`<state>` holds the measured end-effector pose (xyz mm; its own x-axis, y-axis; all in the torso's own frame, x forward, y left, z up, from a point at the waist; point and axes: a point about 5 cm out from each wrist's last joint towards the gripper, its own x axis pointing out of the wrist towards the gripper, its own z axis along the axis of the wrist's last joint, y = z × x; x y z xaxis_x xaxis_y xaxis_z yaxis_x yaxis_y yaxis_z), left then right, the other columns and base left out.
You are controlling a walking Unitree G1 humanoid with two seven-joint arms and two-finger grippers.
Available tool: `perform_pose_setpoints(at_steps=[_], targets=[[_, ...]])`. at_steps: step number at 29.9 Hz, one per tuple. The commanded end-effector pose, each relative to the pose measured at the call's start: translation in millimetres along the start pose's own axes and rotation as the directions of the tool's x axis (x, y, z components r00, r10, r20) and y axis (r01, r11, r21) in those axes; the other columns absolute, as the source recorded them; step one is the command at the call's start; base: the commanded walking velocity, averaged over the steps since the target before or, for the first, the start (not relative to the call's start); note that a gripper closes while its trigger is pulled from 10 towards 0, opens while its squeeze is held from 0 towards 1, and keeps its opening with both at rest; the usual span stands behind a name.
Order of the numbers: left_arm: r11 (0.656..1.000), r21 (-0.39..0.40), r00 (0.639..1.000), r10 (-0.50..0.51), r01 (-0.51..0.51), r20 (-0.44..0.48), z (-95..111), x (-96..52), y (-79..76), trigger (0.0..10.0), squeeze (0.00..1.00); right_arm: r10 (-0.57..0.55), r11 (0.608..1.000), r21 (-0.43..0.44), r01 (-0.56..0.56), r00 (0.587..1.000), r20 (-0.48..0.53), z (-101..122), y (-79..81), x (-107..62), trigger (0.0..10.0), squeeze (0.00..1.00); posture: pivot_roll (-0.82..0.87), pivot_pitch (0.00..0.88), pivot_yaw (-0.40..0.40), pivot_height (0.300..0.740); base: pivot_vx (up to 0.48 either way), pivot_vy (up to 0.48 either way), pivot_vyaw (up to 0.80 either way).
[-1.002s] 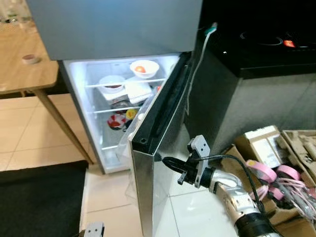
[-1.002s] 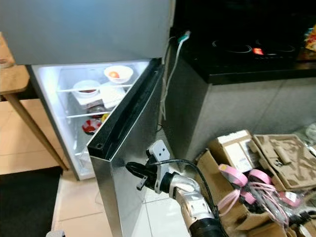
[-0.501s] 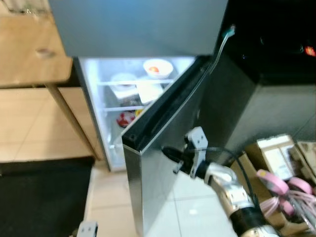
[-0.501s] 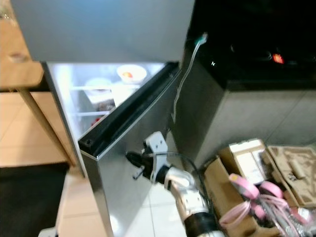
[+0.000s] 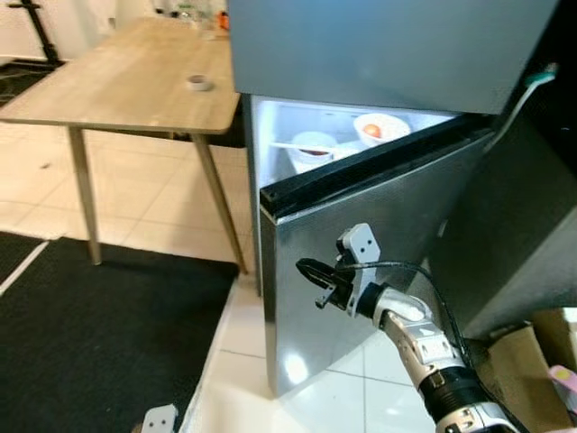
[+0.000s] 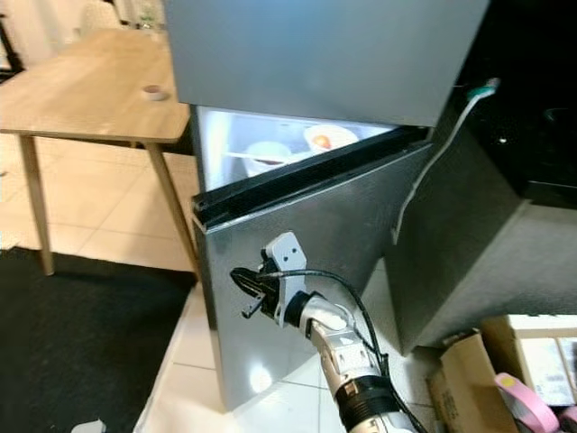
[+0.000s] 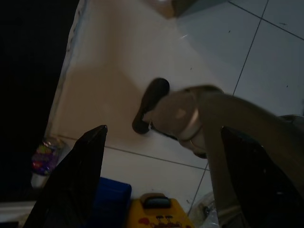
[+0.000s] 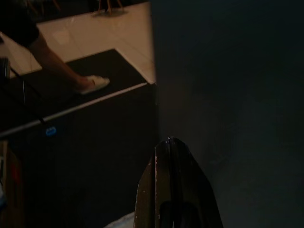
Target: Restocking fridge
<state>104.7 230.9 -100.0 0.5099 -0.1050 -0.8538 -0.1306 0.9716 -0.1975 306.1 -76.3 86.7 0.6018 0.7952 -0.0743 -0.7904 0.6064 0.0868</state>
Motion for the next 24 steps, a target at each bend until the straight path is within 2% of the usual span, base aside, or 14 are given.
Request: perform_pose_setpoints(at_steps=[1,3,4,6,7,10,11,12,13,17,18,21,22,24], targets=[[1.0,0.002,1.0,0.007,-0.007,-0.004,0.3,-0.6,2.0,10.0,0.0,0.003,1.0,-0.012,-0.003,1.0,-0.006,0.0,1.2,2.7,10.0,0.0,0.01,0.0,-0.084,0.74,0.0,0.0,0.76],[1.0,0.0,1.0,0.008,-0.008,-0.003,0.8,-0.5,2.1,10.0,0.0,-0.018,1.0,-0.025,0.018,0.999,-0.031,-1.8,-1.1,4.4,10.0,0.0,0.01,0.0,-0.084,0.74,0.0,0.0,0.76],[1.0,-0.001,1.0,0.01,-0.01,-0.003,1.2,-0.3,2.0,10.0,0.0,-0.092,0.995,-0.048,0.087,0.991,-0.101,-10.1,-9.2,3.8,10.0,0.0,0.01,0.0,-0.084,0.74,0.0,0.0,0.74],[1.0,-0.001,1.0,0.01,-0.01,-0.003,1.2,-0.3,2.0,10.0,0.0,-0.092,0.995,-0.048,0.087,0.991,-0.101,-10.1,-9.2,3.8,10.0,0.0,0.01,0.0,-0.084,0.74,0.0,0.0,0.74],[1.0,-0.002,1.0,0.012,-0.012,-0.002,1.4,-0.1,1.9,10.0,0.0,-0.17,0.985,-0.073,0.159,0.969,-0.179,-20.3,-18.2,-0.2,10.0,0.0,0.01,0.0,-0.084,0.74,0.0,0.0,0.0],[1.0,0.0,1.0,0.017,-0.017,-0.003,1.5,0.0,2.0,10.0,0.0,-0.214,0.976,-0.107,0.191,0.937,-0.276,-35.6,-25.8,-10.3,10.0,0.0,0.01,0.0,-0.083,0.74,0.0,0.0,0.0],[1.0,-0.001,1.0,0.021,-0.021,-0.004,1.5,0.0,2.2,10.0,0.0,-0.268,0.963,-0.133,0.235,0.891,-0.365,-50.8,-32.3,-22.5,10.0,0.0,0.02,0.0,-0.082,0.74,0.0,0.0,0.0],[1.0,-0.001,1.0,0.021,-0.021,-0.004,1.5,0.0,2.2,10.0,0.0,-0.268,0.963,-0.133,0.235,0.891,-0.365,-50.8,-32.3,-22.5,10.0,0.0,0.02,0.0,-0.082,0.74,0.0,0.0,0.0],[1.0,-0.001,1.0,0.023,-0.023,-0.005,1.5,-0.1,2.5,10.0,0.0,-0.306,0.952,-0.155,0.265,0.853,-0.422,-60.8,-36.6,-31.7,10.0,0.0,0.02,0.0,-0.082,0.74,0.0,0.0,0.0],[0.999,0.001,0.999,0.038,-0.038,-0.006,2.1,-0.3,4.1,10.0,0.0,-0.459,0.878,-0.231,0.42,0.599,-0.657,-114.7,-46.8,-99.0,10.0,0.0,0.01,0.0,-0.075,0.74,0.0,0.0,0.0],[0.999,0.001,0.999,0.038,-0.038,-0.006,2.1,-0.3,4.1,10.0,0.0,-0.459,0.878,-0.231,0.42,0.599,-0.657,-114.7,-46.8,-99.0,10.0,0.0,0.01,0.0,-0.075,0.74,0.0,0.0,0.0],[1.0,0.001,1.0,0.029,-0.029,-0.006,2.3,-0.5,4.1,10.0,0.0,-0.483,0.841,-0.252,0.478,0.455,-0.748,-143.2,-37.7,-138.4,10.0,0.0,0.01,0.0,-0.069,0.74,0.0,0.0,0.0],[1.0,0.001,1.0,0.029,-0.029,-0.006,2.3,-0.5,4.1,10.0,0.0,-0.483,0.841,-0.252,0.478,0.455,-0.748,-143.2,-37.7,-138.4,10.0,0.0,0.01,0.0,-0.069,0.74,0.0,0.0,0.0],[1.0,0.005,1.0,0.027,-0.027,-0.008,2.0,-0.7,4.4,10.0,0.0,-0.458,0.839,-0.288,0.462,0.312,-0.833,-171.8,-16.3,-178.9,10.0,0.0,0.01,0.0,-0.068,0.74,0.0,0.0,0.0]])
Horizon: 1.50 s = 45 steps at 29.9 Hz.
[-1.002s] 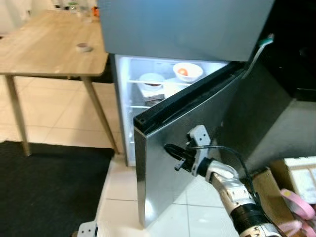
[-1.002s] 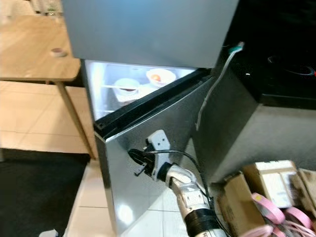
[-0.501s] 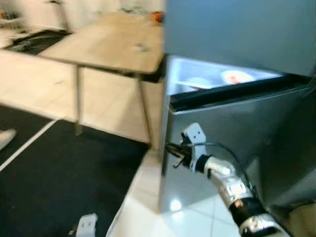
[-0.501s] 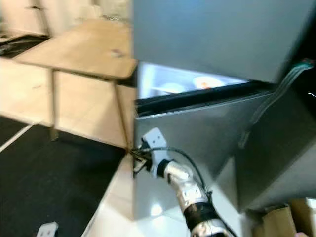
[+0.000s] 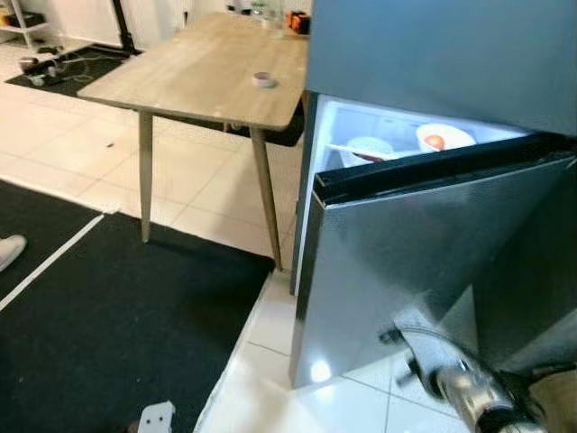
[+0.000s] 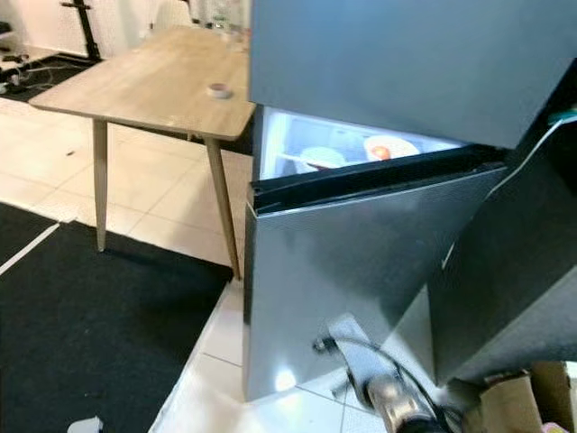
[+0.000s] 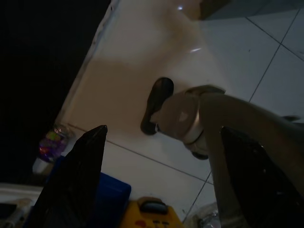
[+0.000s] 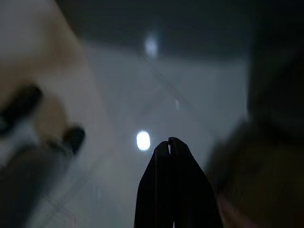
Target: Restocking fridge
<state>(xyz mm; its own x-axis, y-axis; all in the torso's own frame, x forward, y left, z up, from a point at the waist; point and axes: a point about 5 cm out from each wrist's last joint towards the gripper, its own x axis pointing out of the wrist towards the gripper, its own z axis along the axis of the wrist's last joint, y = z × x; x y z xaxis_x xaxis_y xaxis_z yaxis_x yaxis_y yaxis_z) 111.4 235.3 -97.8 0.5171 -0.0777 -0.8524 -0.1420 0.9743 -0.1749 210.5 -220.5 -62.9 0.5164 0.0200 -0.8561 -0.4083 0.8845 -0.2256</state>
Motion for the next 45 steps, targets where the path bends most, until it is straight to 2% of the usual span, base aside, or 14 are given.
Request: perform_pose_setpoints(at_steps=[1,2,3,5,8,9,10,11,20,33,45], targets=[[1.0,0.006,1.0,0.002,-0.002,-0.021,-5.7,-1.8,1.7,10.0,0.0,-0.01,1.0,-0.002,0.01,0.992,-0.128,-37.8,6.2,-3.9,10.0,0.0,0.01,0.0,-0.068,0.74,0.0,0.0,0.0],[1.0,0.005,1.0,0.002,-0.002,-0.021,-5.6,-1.9,2.0,10.0,0.0,-0.001,0.999,0.04,0.008,0.986,-0.164,-52.1,11.4,-6.2,10.0,0.0,0.01,0.0,-0.067,0.74,0.0,0.0,0.0],[1.0,0.005,1.0,0.002,-0.002,-0.021,-5.6,-1.9,2.0,10.0,0.0,-0.001,0.999,0.04,0.008,0.986,-0.164,-52.1,11.4,-6.2,10.0,0.0,0.01,0.0,-0.067,0.74,0.0,0.0,0.0],[1.0,0.007,1.0,0.001,-0.001,-0.021,-5.7,-2.0,2.0,10.0,0.0,0.016,0.996,0.089,0.005,0.972,-0.234,-77.1,22.1,-11.2,10.0,0.0,0.01,0.0,-0.065,0.74,0.0,0.0,0.0],[1.0,0.012,1.0,0.0,0.0,-0.026,-6.2,-1.9,1.7,10.0,0.0,0.044,0.997,0.072,-0.022,0.95,-0.31,-103.1,35.9,-18.3,10.0,0.0,0.01,0.0,-0.064,0.74,0.0,0.0,0.0],[1.0,0.012,1.0,0.0,0.0,-0.026,-6.2,-1.9,1.7,10.0,0.0,0.044,0.997,0.072,-0.022,0.95,-0.31,-103.1,35.9,-18.3,10.0,0.0,0.01,0.0,-0.064,0.74,0.0,0.0,0.0],[1.0,0.017,1.0,-0.002,0.002,-0.03,-6.4,-1.7,1.1,10.0,0.0,0.068,0.997,0.066,-0.048,0.931,-0.359,-119.1,44.3,-23.9,10.0,0.0,0.01,0.0,-0.064,0.74,0.0,0.0,0.0],[1.0,0.018,1.0,-0.002,0.003,-0.031,-6.5,-1.6,0.9,10.0,0.0,0.074,0.996,0.076,-0.049,0.924,-0.374,-123.6,46.2,-25.7,10.0,0.0,0.01,0.0,-0.064,0.74,0.0,0.0,0.0],[0.999,0.052,0.999,0.001,0.001,-0.052,-8.6,-1.5,0.3,10.0,0.0,0.061,0.996,0.083,-0.033,0.928,-0.367,-123.1,45.1,-25.4,10.0,0.0,0.01,0.0,-0.057,0.74,0.14,0.0,0.0],[0.998,0.063,0.998,0.002,0.002,-0.057,-8.1,-1.0,-0.3,10.0,0.0,0.057,0.998,0.059,-0.038,0.933,-0.354,-118.0,43.3,-23.4,10.0,0.0,0.01,0.0,-0.057,0.74,0.278,0.0,0.0],[0.998,0.068,0.998,0.011,-0.008,-0.055,-6.0,-1.0,1.4,10.0,0.0,0.056,0.997,0.068,-0.034,0.932,-0.358,-123.7,43.9,-25.8,10.0,0.0,0.01,0.0,-0.047,0.74,0.267,0.0,0.0]])
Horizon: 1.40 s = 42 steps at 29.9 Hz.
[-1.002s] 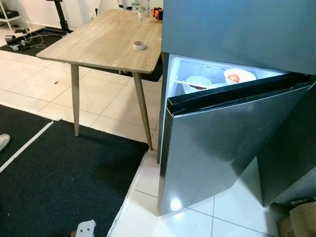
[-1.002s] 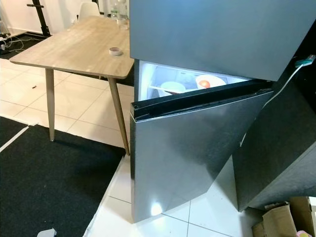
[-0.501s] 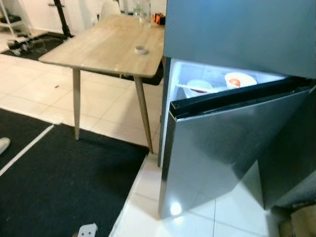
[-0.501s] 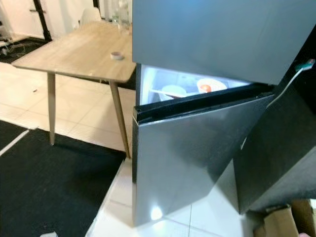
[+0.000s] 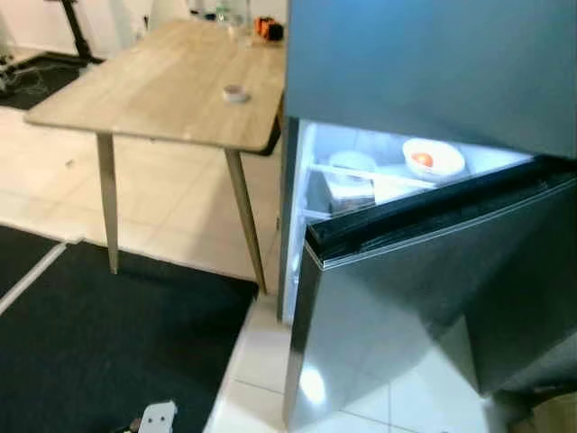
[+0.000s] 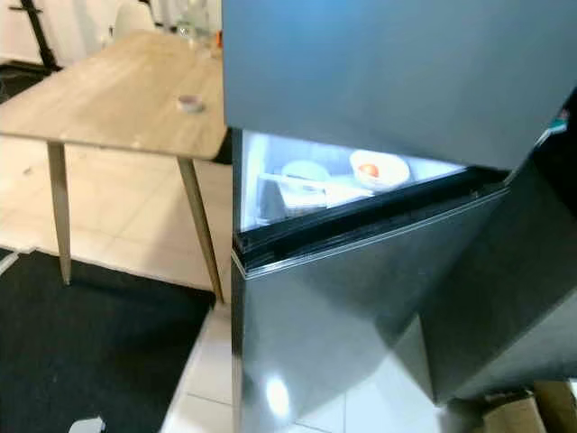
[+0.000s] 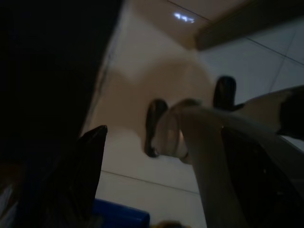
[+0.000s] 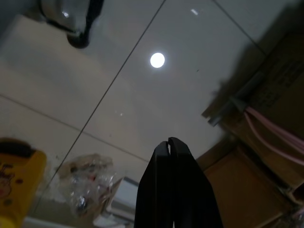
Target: Restocking fridge
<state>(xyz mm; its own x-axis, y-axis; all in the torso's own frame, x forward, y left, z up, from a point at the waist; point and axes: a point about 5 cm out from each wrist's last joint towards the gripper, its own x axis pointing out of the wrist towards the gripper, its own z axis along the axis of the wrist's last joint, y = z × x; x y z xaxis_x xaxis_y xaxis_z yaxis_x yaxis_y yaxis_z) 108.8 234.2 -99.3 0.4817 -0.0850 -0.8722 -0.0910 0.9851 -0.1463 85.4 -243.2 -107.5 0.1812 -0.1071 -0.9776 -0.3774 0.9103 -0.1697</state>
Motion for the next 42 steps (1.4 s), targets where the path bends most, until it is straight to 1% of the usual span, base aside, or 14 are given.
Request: perform_pose_setpoints(at_steps=[1,15,21,25,29,33,34,36,37,38,39,40,41,42], targets=[[1.0,0.008,1.0,0.009,-0.009,-0.014,-3.0,-0.9,1.6,10.0,0.0,0.005,1.0,0.005,-0.005,1.0,0.01,1.9,2.9,0.4,10.0,0.0,0.01,0.0,-0.047,0.74,0.0,0.0,0.0],[1.0,-0.009,1.0,0.01,-0.011,-0.01,-1.2,-0.1,0.8,10.0,0.0,-0.021,0.997,0.073,0.016,0.997,0.071,8.7,-1.5,-0.2,10.0,0.0,0.0,0.0,-0.048,0.74,0.0,0.0,0.0],[1.0,-0.013,1.0,0.009,-0.009,-0.009,-0.6,-0.1,0.9,10.0,0.0,-0.041,0.962,0.267,-0.053,0.941,0.336,53.1,-14.5,-6.7,10.0,0.0,0.0,0.0,-0.048,0.74,0.0,0.0,0.0],[1.0,-0.013,1.0,0.008,-0.008,-0.008,0.0,-0.4,2.0,10.0,0.0,0.004,0.955,0.249,-0.159,0.85,0.527,99.6,-31.1,-20.4,10.0,0.0,0.0,0.0,-0.049,0.74,0.0,0.0,0.0],[1.0,-0.015,1.0,0.007,-0.007,-0.008,0.2,-0.5,2.2,10.0,0.0,0.044,0.958,0.2,-0.206,0.794,0.606,120.0,-36.8,-28.8,10.0,0.0,0.0,0.0,-0.049,0.74,0.0,0.0,0.0],[1.0,-0.02,1.0,0.005,-0.006,-0.005,-0.3,-0.5,2.0,10.0,0.0,0.125,0.946,0.103,-0.307,0.642,0.757,162.6,-40.3,-49.6,10.0,0.0,0.0,0.0,-0.055,0.74,0.0,0.0,0.0],[1.0,-0.02,1.0,0.005,-0.006,-0.005,-0.3,-0.5,2.0,10.0,0.0,0.125,0.946,0.103,-0.307,0.642,0.757,162.6,-40.3,-49.6,10.0,0.0,0.0,0.0,-0.055,0.74,0.0,0.0,0.0],[1.0,-0.022,1.0,0.004,-0.004,-0.005,-0.7,-0.5,1.5,10.0,0.0,0.171,0.93,0.057,-0.363,0.565,0.807,179.1,-35.8,-58.3,10.0,0.0,0.0,0.0,-0.055,0.74,0.0,0.0,0.0],[1.0,-0.022,1.0,0.004,-0.004,-0.005,-0.7,-0.5,1.5,10.0,0.0,0.171,0.93,0.057,-0.363,0.565,0.807,179.1,-35.8,-58.3,10.0,0.0,0.0,0.0,-0.055,0.74,0.0,0.0,0.0],[1.0,-0.022,1.0,0.003,-0.003,-0.006,-1.3,-0.4,1.0,10.0,0.0,0.214,0.919,0.002,-0.394,0.503,0.837,193.1,-31.6,-66.3,10.0,0.0,0.0,0.0,-0.056,0.74,0.0,0.0,0.0],[1.0,-0.022,1.0,0.001,-0.002,-0.008,-2.4,-0.4,0.4,10.0,0.0,0.28,0.902,-0.098,-0.42,0.397,0.874,218.6,-24.8,-82.6,10.0,0.0,0.0,0.0,-0.058,0.74,0.0,0.0,0.0],[1.0,-0.022,1.0,0.001,-0.002,-0.008,-2.4,-0.4,0.4,10.0,0.0,0.28,0.902,-0.098,-0.42,0.397,0.874,218.6,-24.8,-82.6,10.0,0.0,0.0,0.0,-0.058,0.74,0.0,0.0,0.0],[1.0,-0.022,1.0,0.0,-0.001,-0.008,-3.4,-0.5,-0.2,10.0,0.0,0.31,0.898,-0.169,-0.406,0.311,0.898,245.7,-19.7,-100.9,10.0,0.0,0.02,0.0,-0.068,0.74,0.0,0.0,0.0],[1.0,-0.023,1.0,0.0,0.0,-0.007,-3.7,-0.5,-0.4,10.0,0.0,0.315,0.898,-0.19,-0.397,0.279,0.907,257.4,-17.8,-109.1,10.0,0.0,0.02,0.0,-0.068,0.74,0.0,0.0,0.0]])
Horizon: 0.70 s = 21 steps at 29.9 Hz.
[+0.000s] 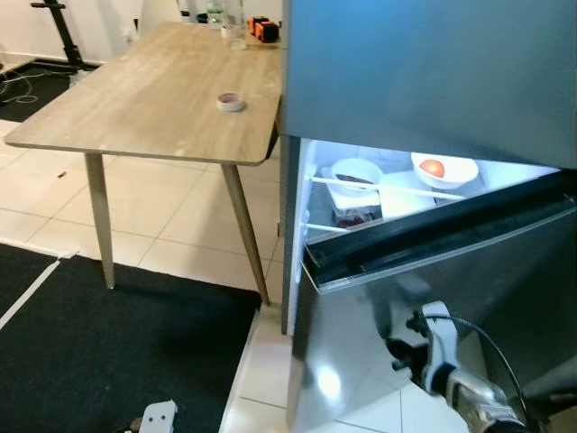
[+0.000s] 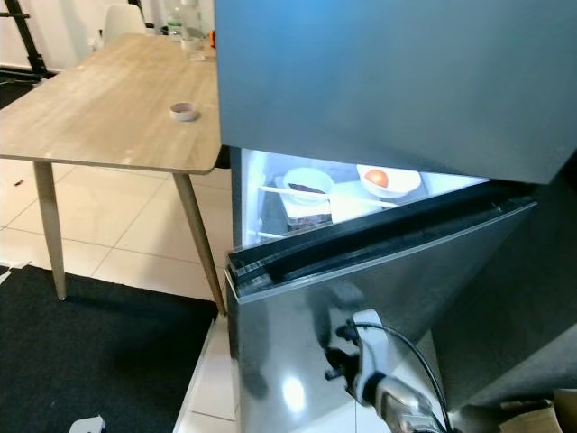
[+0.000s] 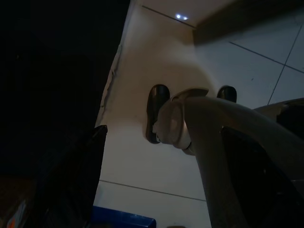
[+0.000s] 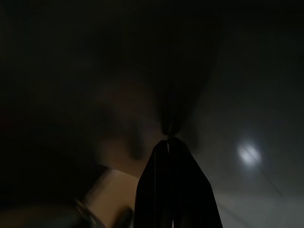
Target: Restocking fridge
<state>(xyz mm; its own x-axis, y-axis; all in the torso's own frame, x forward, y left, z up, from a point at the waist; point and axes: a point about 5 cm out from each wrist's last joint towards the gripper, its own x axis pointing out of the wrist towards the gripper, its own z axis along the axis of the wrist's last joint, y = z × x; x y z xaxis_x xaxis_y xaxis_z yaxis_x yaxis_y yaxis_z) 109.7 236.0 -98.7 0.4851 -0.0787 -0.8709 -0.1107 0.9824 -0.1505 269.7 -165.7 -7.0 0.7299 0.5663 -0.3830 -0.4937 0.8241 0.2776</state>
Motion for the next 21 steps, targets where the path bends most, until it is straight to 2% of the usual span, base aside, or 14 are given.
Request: perform_pose_setpoints(at_steps=[1,3,5,6,7,10,13,14,15,16,17,19,20,21], targets=[[1.0,-0.003,1.0,-0.005,0.005,-0.012,-5.1,-0.3,-1.8,10.0,0.0,0.079,0.993,-0.1,-0.063,0.984,0.161,53.2,10.7,22.5,10.0,0.0,0.02,0.0,-0.068,0.74,0.0,0.0,0.0],[1.0,-0.004,1.0,-0.005,0.005,-0.012,-5.2,-0.4,-1.9,10.0,0.0,0.091,0.991,-0.112,-0.072,0.98,0.178,60.8,13.7,26.6,10.0,0.0,0.02,0.0,-0.068,0.74,0.0,0.0,0.0],[1.0,-0.01,1.0,-0.004,0.004,-0.009,-6.1,-0.4,-2.4,10.0,0.0,0.092,0.985,-0.166,-0.046,0.955,0.282,102.7,24.7,43.3,10.0,0.0,0.03,0.0,-0.077,0.74,0.0,0.0,0.0],[1.0,-0.019,1.0,-0.002,0.002,-0.007,-7.3,-0.6,-2.7,10.0,0.0,0.079,0.983,-0.186,-0.007,0.92,0.383,140.4,32.8,52.1,10.0,0.0,0.04,0.0,-0.083,0.74,0.0,0.0,0.0],[1.0,-0.023,1.0,-0.001,0.001,-0.007,-8.0,-0.7,-2.8,10.0,0.0,0.072,0.983,-0.183,0.006,0.906,0.418,152.5,34.6,53.4,10.0,0.0,0.04,0.0,-0.086,0.74,0.0,0.0,0.0],[1.0,-0.027,1.0,-0.001,0.0,-0.009,-9.6,-1.0,-3.0,10.0,0.0,0.068,0.981,-0.193,0.021,0.895,0.441,164.2,36.2,54.4,10.0,0.0,0.05,0.0,-0.089,0.74,0.0,0.0,0.0],[0.999,-0.032,1.0,0.0,-0.001,-0.012,-11.5,-1.3,-3.0,10.0,0.0,0.081,0.978,-0.209,0.007,0.909,0.409,156.9,35.4,54.2,10.0,0.0,0.05,0.0,-0.094,0.74,0.0,0.0,0.0],[0.999,-0.034,1.0,0.001,-0.001,-0.013,-12.3,-1.6,-2.9,10.0,0.0,0.08,0.976,-0.216,0.003,0.924,0.375,147.7,33.9,54.0,10.0,0.0,0.05,0.0,-0.094,0.74,0.0,0.0,0.0],[0.999,-0.035,1.0,0.001,-0.001,-0.016,-13.6,-2.0,-2.7,10.0,0.0,0.063,0.973,-0.231,0.001,0.96,0.271,120.7,29.4,52.6,10.0,0.0,0.04,0.0,-0.095,0.74,0.0,0.0,0.0],[0.999,-0.035,1.0,0.001,-0.002,-0.02,-15.3,-2.5,-2.3,10.0,0.0,0.015,0.966,-0.259,0.003,0.997,0.07,68.1,21.3,43.9,10.0,0.0,0.04,0.0,-0.095,0.74,0.0,0.0,0.0],[0.999,-0.035,1.0,0.001,-0.002,-0.02,-15.3,-2.5,-2.3,10.0,0.0,0.015,0.966,-0.259,0.003,0.997,0.07,68.1,21.3,43.9,10.0,0.0,0.04,0.0,-0.095,0.74,0.0,0.0,0.0],[0.999,-0.033,1.0,-0.001,0.0,-0.023,-16.2,-2.8,-2.1,10.0,0.0,-0.094,0.967,-0.247,0.059,0.987,-0.132,12.8,9.4,24.7,10.0,0.0,0.04,0.0,-0.095,0.74,0.0,0.0,0.0],[0.999,-0.033,1.0,-0.001,0.0,-0.023,-16.2,-2.8,-2.1,10.0,0.0,-0.094,0.967,-0.247,0.059,0.987,-0.132,12.8,9.4,24.7,10.0,0.0,0.04,0.0,-0.095,0.74,0.0,0.0,0.0],[0.999,-0.032,1.0,-0.001,0.0,-0.024,-16.4,-2.9,-2.1,10.0,0.0,-0.143,0.967,-0.238,0.093,0.969,-0.202,-6.2,4.8,15.5,10.0,0.0,0.04,0.0,-0.095,0.74,0.0,0.0,0.0]])
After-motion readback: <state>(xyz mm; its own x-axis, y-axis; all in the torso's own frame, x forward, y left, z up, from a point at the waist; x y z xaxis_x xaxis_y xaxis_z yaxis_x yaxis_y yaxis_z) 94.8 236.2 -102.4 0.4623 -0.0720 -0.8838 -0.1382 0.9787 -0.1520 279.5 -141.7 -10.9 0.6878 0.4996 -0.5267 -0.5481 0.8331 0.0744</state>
